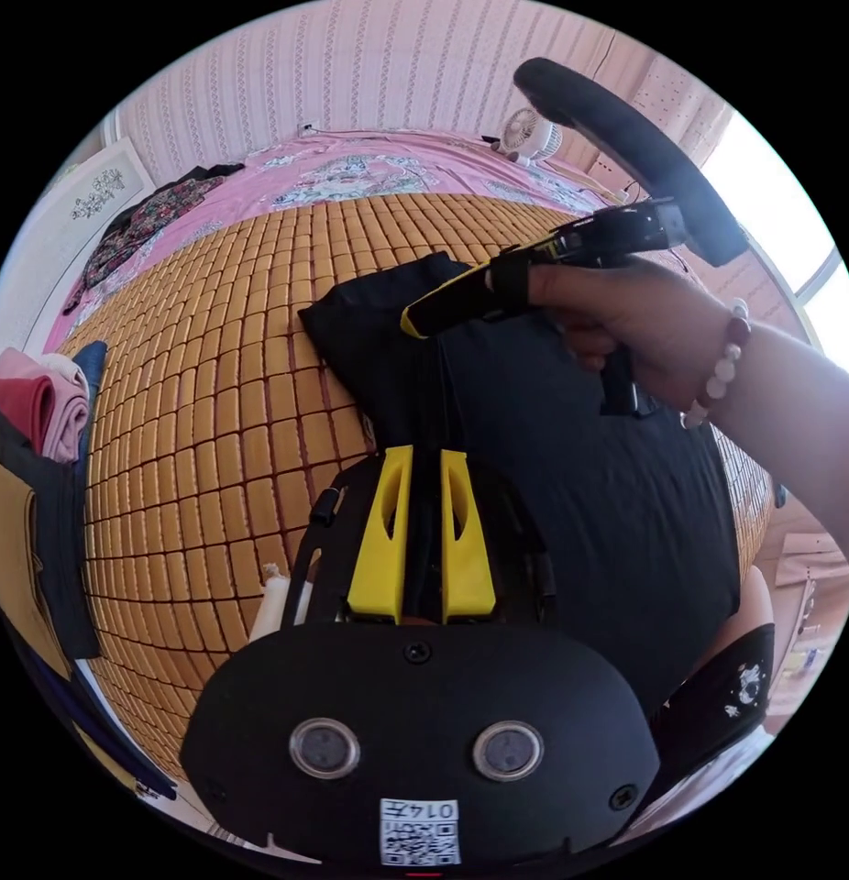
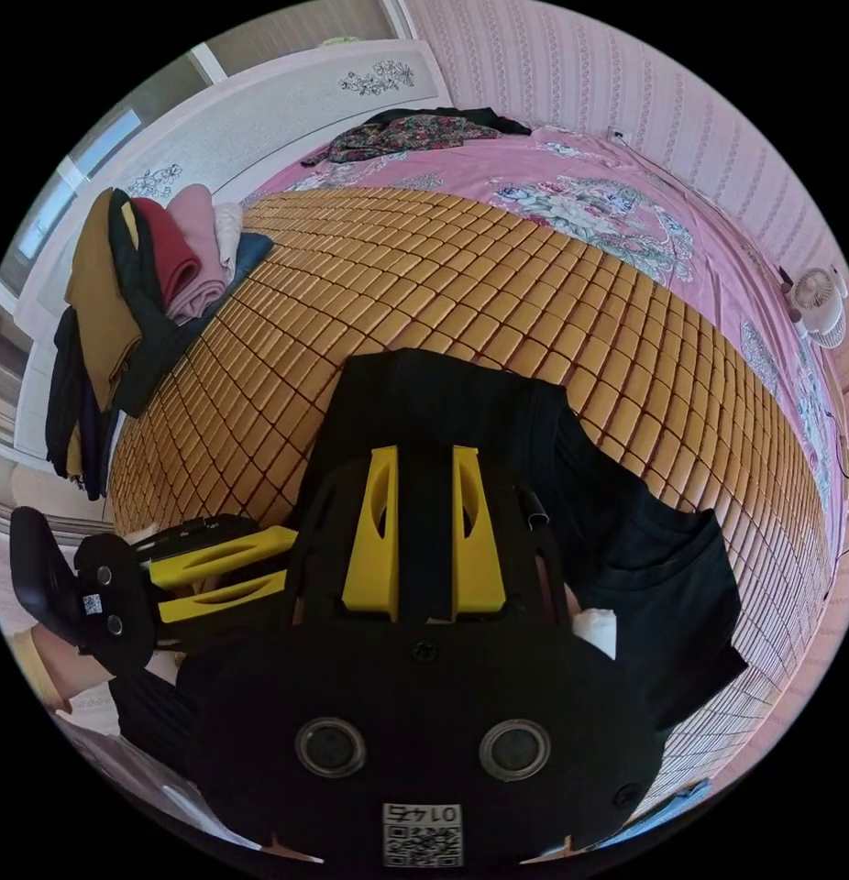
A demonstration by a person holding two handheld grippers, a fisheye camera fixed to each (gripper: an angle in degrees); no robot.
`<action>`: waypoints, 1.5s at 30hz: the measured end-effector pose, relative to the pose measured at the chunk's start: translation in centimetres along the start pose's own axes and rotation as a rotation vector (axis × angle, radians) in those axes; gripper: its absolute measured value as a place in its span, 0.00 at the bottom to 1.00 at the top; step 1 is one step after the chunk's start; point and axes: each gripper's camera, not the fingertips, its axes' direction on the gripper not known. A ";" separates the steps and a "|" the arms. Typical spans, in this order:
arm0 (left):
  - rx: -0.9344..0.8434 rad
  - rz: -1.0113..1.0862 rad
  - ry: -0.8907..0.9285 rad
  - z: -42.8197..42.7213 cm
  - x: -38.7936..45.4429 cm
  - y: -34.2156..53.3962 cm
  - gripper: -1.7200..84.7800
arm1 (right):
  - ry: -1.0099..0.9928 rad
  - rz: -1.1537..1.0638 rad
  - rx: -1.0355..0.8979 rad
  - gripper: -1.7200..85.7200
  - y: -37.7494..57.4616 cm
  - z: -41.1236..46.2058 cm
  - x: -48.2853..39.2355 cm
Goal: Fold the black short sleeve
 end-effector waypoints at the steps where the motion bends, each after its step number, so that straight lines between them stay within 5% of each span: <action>1: 0.002 0.001 0.004 0.0 -0.1 0.0 0.08 | 0.014 -0.005 0.002 0.09 -0.1 0.0 -0.1; 10: 0.123 -0.150 0.136 -1.2 -3.8 0.9 0.02 | -0.125 -0.095 -0.019 0.03 -4.2 -3.9 -1.9; 15: 0.126 -0.206 0.118 -4.1 -6.4 4.4 0.06 | -0.514 -0.280 0.019 0.10 -7.0 -6.6 -7.4; 21: 0.146 -0.186 0.063 -5.5 -6.8 6.8 0.06 | -0.295 -0.329 0.103 0.10 -2.5 -9.3 -6.5; 32: 0.098 0.097 0.144 -3.5 1.5 0.9 0.07 | 0.136 0.144 0.011 0.09 17.1 -12.5 8.0; 38: 0.062 0.207 0.220 -1.1 7.8 -4.0 0.07 | 0.152 0.472 0.081 0.11 21.8 -14.0 15.2; 45: -0.039 0.126 0.092 4.0 9.7 -7.1 0.07 | 0.219 0.533 0.053 0.10 21.0 -11.4 16.3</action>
